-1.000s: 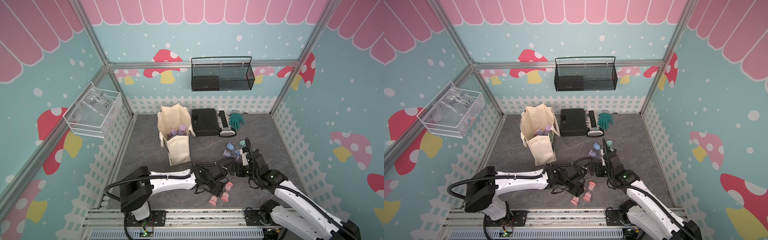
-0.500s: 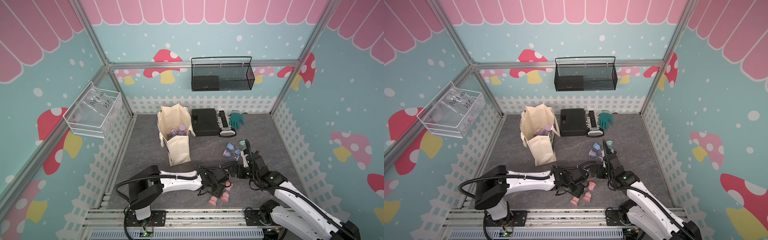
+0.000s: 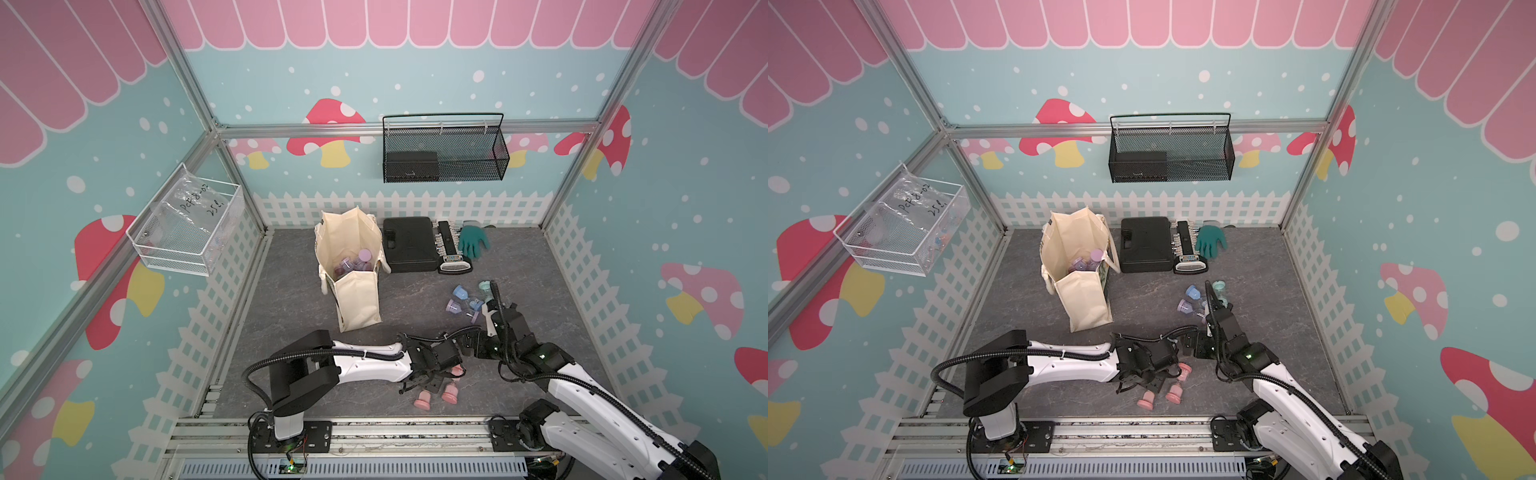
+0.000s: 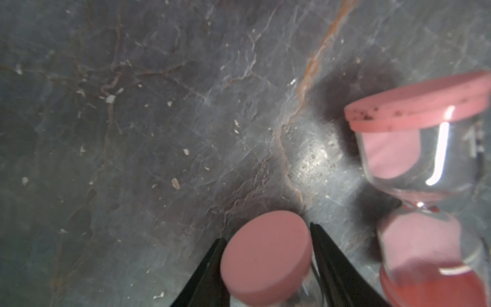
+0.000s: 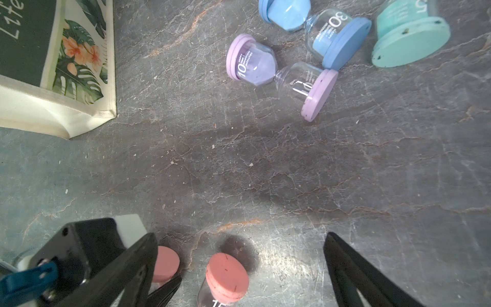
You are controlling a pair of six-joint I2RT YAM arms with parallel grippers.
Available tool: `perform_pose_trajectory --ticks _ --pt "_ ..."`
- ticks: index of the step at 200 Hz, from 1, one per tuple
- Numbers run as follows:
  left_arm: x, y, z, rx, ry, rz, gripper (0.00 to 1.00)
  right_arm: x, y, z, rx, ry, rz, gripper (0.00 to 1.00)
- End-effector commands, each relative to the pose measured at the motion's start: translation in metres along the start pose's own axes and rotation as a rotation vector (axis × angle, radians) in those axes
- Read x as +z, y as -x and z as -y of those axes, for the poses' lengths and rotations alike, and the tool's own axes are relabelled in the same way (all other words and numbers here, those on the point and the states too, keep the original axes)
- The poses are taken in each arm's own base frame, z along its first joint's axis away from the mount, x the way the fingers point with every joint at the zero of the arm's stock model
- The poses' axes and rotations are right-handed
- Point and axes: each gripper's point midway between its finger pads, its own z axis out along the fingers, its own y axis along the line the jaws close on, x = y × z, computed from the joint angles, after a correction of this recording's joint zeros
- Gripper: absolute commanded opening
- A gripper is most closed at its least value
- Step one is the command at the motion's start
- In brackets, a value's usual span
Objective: Put the hourglass into the canvas bag
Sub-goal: Pick up the hourglass from the center of the board.
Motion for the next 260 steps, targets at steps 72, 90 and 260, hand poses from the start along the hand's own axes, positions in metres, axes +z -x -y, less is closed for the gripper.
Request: perform_pose_trajectory --ticks 72,90,260 --pt "0.008 -0.002 -0.013 -0.045 0.077 0.015 0.44 -0.001 0.007 -0.008 0.009 0.040 0.033 0.99" --pt "0.005 0.002 -0.017 -0.067 0.074 0.037 0.41 -0.002 0.008 -0.009 0.009 0.048 0.038 0.99" --pt "-0.120 0.085 -0.063 -0.183 -0.009 0.403 0.36 -0.041 0.077 -0.068 -0.154 0.259 0.289 1.00"
